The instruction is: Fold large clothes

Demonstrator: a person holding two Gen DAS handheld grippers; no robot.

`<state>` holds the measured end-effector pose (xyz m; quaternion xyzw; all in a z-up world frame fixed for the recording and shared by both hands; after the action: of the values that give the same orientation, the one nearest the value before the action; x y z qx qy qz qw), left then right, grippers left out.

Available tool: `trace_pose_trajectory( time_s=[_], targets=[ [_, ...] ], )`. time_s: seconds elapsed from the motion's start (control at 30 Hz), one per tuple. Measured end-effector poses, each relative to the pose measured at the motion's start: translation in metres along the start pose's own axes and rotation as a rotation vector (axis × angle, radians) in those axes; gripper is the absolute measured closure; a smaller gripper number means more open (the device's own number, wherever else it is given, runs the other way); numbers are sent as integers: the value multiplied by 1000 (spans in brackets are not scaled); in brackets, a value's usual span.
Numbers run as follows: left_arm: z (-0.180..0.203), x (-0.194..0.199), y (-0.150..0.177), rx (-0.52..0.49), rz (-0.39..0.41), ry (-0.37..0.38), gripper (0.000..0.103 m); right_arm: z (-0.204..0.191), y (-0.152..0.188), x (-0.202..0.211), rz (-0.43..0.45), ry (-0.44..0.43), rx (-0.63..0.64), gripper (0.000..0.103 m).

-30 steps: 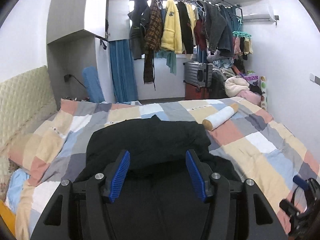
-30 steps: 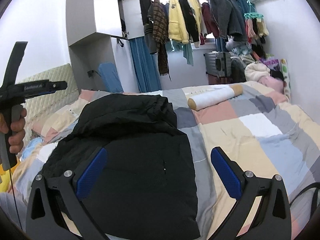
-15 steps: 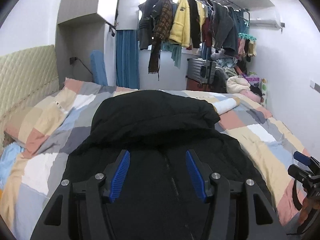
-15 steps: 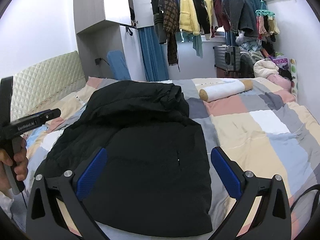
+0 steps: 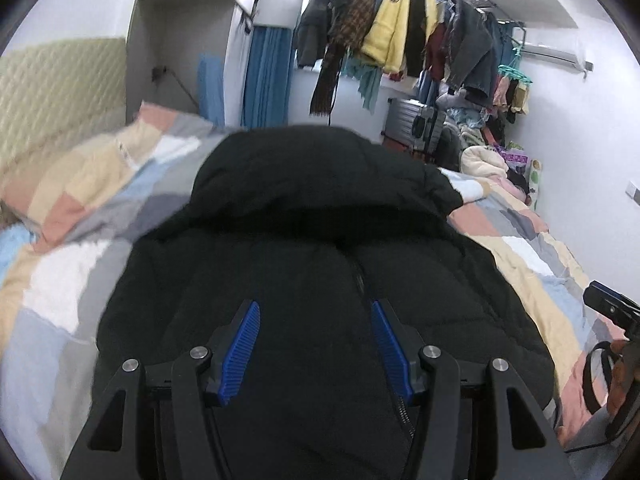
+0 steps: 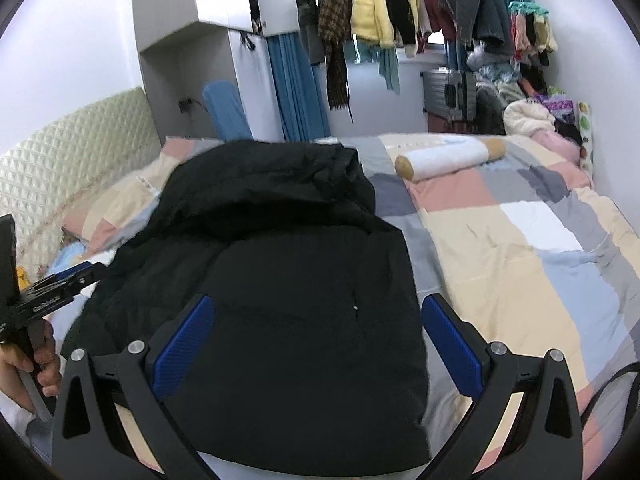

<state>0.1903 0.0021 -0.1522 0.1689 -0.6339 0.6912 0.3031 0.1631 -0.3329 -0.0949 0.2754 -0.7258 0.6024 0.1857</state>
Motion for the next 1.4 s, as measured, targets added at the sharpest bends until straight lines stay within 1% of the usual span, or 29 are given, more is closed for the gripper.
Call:
trace_pose_trajectory(
  time_s=[0.07, 0.23, 0.3, 0.33, 0.4, 0.43, 0.5, 0.57, 0.63, 0.67, 0.7, 0.77, 0.83, 0.87, 0.9, 0.93, 1.0, 1.07, 1.13, 1.17, 1.2, 1.27, 1.33, 1.37, 1.4],
  targets=[
    [-3, -3, 2, 11, -16, 1, 45, 13, -8, -10, -48, 7, -10, 0],
    [-16, -7, 1, 54, -42, 10, 45, 52, -21, -29, -150, -6, -128, 0],
    [-20, -8, 0, 72, -57, 17, 45, 67, -20, -39, -197, -10, -177, 0],
    [-23, -9, 1, 79, -64, 19, 45, 77, -17, -45, -236, -13, -210, 0],
    [-28, -10, 1, 92, -79, 22, 45, 99, -6, -58, -302, -34, -308, 0],
    [-31, -12, 0, 98, -86, 23, 45, 109, 0, -62, -331, -59, -363, 2],
    [-39, -14, 0, 122, -107, 29, 45, 122, 11, -70, -379, -97, -441, 11],
    [-48, -15, -1, 153, -119, 33, 45, 132, 26, -80, -451, -126, -515, 24],
    [-59, -13, -3, 183, -132, 40, 45, 135, 37, -87, -501, -149, -570, 28],
    [-66, -12, -4, 191, -139, 36, 45, 135, 40, -89, -517, -162, -583, 28],
    [-73, -11, -5, 201, -145, 28, 45, 133, 45, -95, -546, -194, -602, 28],
    [-87, -9, -5, 223, -161, 20, 45, 129, 52, -100, -587, -225, -618, 28],
    [-106, -5, -3, 259, -181, 24, 45, 126, 58, -107, -629, -236, -622, 27],
    [-122, -1, 0, 305, -187, 22, 45, 125, 62, -110, -650, -236, -624, 24],
    [-136, 3, 4, 353, -183, 18, 45, 125, 64, -112, -661, -228, -631, 21],
    [-145, 5, 7, 387, -183, 14, 45, 126, 67, -114, -671, -202, -633, 18],
    [-172, 9, 16, 471, -201, 2, 45, 127, 71, -118, -690, -158, -626, 15],
    [-189, 8, 24, 526, -227, -4, 45, 122, 76, -121, -715, -161, -618, 12],
    [-204, 0, 35, 569, -273, 13, 45, 113, 77, -124, -731, -178, -586, 9],
    [-210, -5, 41, 590, -300, 24, 45, 106, 77, -125, -741, -204, -569, 7],
    [-216, -12, 46, 616, -332, 29, 45, 100, 77, -126, -749, -233, -560, 6],
    [-217, -20, 53, 631, -369, 25, 45, 86, 73, -127, -756, -311, -534, 6],
    [-220, -27, 58, 657, -401, 40, 45, 73, 65, -120, -729, -381, -491, 6],
    [-222, -30, 62, 671, -412, 37, 45, 70, 61, -117, -712, -405, -481, 6],
    [-224, -33, 66, 687, -428, 18, 45, 65, 56, -110, -680, -453, -470, 6]
  ],
)
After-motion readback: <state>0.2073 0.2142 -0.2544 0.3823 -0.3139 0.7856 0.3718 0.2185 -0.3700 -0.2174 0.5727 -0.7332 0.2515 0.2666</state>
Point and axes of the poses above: each gripper's, at about its wrist camera, not at the fingertips, and x roughly against the way its jaws point, z to its right, y to its underside, the point moved 1 cm from there along -x, roughly the way its jaws point, and after that the axes turned 4 degrees about -x, right-handed, at the moved point
